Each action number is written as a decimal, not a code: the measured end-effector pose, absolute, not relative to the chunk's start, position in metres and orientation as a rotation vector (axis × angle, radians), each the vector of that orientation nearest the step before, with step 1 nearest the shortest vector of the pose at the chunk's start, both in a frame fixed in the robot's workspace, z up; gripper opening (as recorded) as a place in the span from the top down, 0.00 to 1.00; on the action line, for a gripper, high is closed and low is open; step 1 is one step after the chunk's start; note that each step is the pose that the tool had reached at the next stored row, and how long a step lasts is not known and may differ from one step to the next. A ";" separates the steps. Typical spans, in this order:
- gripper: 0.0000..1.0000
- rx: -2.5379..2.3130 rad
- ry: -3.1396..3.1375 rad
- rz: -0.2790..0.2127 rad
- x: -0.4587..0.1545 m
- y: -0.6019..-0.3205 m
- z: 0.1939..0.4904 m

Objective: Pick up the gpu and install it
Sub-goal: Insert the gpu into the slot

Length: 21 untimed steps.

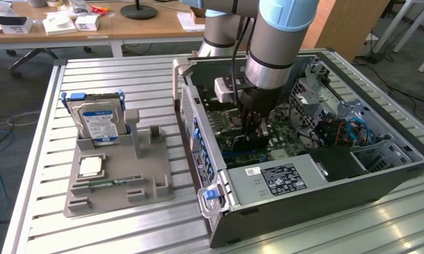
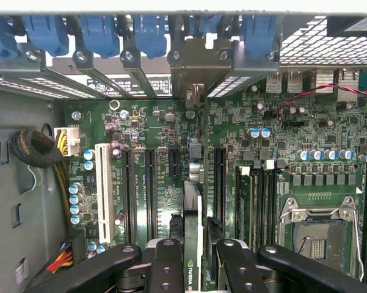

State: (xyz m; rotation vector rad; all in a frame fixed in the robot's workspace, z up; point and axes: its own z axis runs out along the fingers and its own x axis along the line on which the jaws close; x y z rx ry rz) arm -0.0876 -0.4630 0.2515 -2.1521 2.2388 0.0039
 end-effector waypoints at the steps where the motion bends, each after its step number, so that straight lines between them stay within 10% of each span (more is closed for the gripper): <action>1: 0.75 -2.152 2.239 0.004 -0.088 -0.463 0.252; 21: 0.75 -2.152 2.239 0.004 -0.088 -0.463 0.247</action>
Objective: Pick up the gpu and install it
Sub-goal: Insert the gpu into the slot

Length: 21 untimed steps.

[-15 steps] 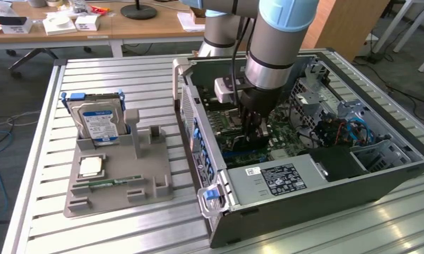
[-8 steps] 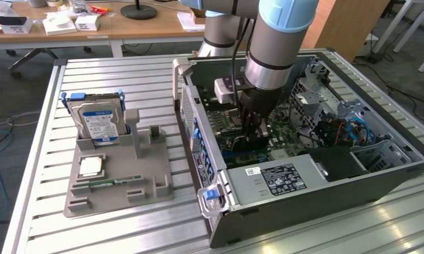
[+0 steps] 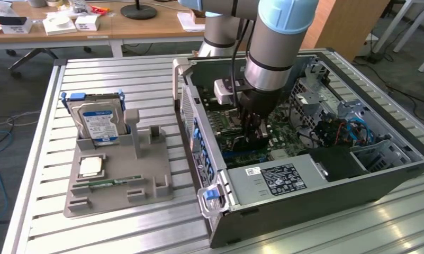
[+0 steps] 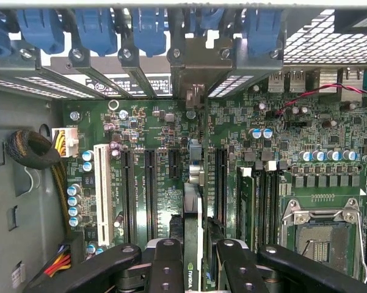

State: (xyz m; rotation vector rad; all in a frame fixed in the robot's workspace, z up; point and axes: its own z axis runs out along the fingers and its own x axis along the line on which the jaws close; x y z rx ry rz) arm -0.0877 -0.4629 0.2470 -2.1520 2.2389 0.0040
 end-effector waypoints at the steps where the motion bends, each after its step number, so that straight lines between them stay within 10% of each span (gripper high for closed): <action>1: 0.75 -2.152 2.239 0.004 -0.088 -0.463 0.247; 21: 0.75 -2.152 2.239 0.004 -0.088 -0.463 0.247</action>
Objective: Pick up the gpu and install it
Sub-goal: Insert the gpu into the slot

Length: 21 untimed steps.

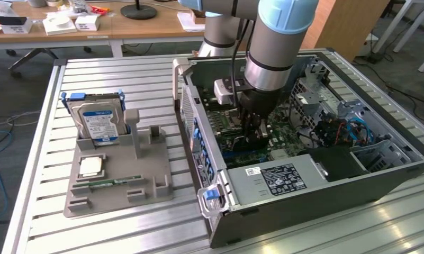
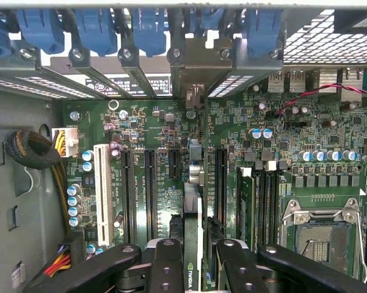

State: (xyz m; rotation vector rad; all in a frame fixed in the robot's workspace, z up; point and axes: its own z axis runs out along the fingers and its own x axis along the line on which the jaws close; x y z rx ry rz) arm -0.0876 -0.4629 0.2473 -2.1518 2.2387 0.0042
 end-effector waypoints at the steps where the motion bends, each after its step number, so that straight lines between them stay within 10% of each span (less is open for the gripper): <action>1: 0.75 -2.152 2.239 0.004 -0.088 -0.463 0.247; 21: 0.75 -2.152 2.239 0.004 -0.088 -0.463 0.245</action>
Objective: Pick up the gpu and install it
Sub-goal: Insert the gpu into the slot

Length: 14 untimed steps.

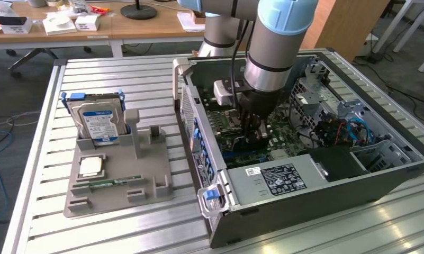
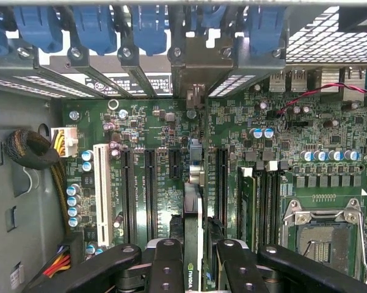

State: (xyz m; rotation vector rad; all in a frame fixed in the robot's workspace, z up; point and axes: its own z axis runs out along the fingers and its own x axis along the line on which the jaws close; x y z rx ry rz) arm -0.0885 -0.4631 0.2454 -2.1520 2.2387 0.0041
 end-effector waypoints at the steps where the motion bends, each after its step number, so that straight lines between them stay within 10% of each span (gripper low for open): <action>1: 0.75 -2.152 2.239 0.004 -0.089 -0.463 0.245; 14: 0.61 -2.152 2.239 0.004 -0.089 -0.463 0.245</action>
